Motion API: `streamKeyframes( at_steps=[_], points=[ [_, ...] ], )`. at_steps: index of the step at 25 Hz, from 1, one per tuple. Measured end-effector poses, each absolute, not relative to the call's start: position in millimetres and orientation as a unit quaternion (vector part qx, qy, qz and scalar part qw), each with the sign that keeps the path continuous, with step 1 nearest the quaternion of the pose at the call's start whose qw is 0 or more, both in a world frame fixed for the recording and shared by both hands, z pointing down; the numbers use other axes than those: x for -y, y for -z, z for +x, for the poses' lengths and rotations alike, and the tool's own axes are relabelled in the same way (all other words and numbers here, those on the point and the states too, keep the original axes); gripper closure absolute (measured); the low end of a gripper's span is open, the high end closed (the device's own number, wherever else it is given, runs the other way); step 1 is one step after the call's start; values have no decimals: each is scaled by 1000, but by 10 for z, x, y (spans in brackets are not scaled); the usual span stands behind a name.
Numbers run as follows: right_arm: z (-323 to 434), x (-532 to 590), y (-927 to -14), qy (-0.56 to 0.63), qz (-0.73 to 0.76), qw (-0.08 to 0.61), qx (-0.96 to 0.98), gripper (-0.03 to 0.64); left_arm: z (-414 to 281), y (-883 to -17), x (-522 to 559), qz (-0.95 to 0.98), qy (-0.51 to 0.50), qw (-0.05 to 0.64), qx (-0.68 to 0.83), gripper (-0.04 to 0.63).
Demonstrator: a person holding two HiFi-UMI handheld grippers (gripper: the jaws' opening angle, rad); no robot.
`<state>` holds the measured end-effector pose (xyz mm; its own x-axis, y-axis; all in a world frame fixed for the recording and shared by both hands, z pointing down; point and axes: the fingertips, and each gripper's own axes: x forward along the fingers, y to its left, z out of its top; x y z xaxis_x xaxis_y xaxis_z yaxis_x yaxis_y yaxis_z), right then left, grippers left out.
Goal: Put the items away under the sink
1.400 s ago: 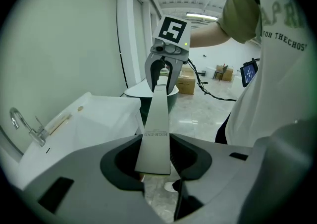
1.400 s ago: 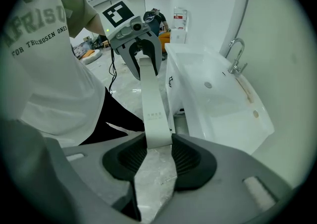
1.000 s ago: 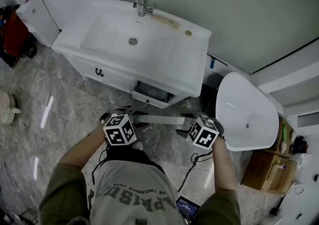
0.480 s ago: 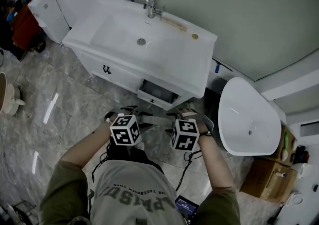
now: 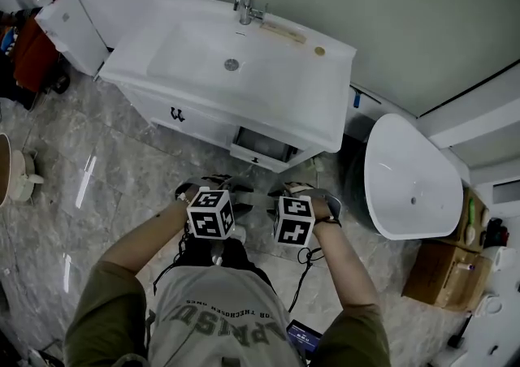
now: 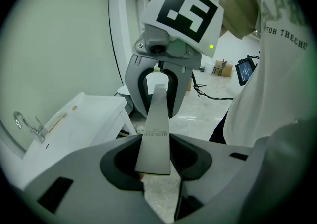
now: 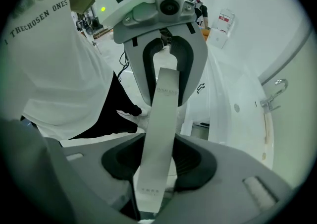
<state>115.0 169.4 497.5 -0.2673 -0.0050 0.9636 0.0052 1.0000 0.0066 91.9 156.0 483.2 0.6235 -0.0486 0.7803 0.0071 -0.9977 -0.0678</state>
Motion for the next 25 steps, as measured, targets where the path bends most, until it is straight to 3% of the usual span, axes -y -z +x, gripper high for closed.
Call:
streamKeyframes(
  at_steps=[9, 13, 17, 25],
  points=[
    [746, -1752, -5094, -74, 91, 591, 798, 471, 543, -4968, -1600, -901, 431, 37, 26, 430],
    [608, -1781, -5192, -115, 140, 578, 796, 471, 394, -5050, -1511, -908, 419, 22, 6, 375],
    [522, -1768, -5317, -161, 195, 547, 798, 471, 255, -5116, -1315, -912, 408, 0, -42, 275],
    [418, -1678, -5598, -224, 272, 501, 791, 471, 10, -5383, -979, -906, 392, -46, -149, 252]
  ],
)
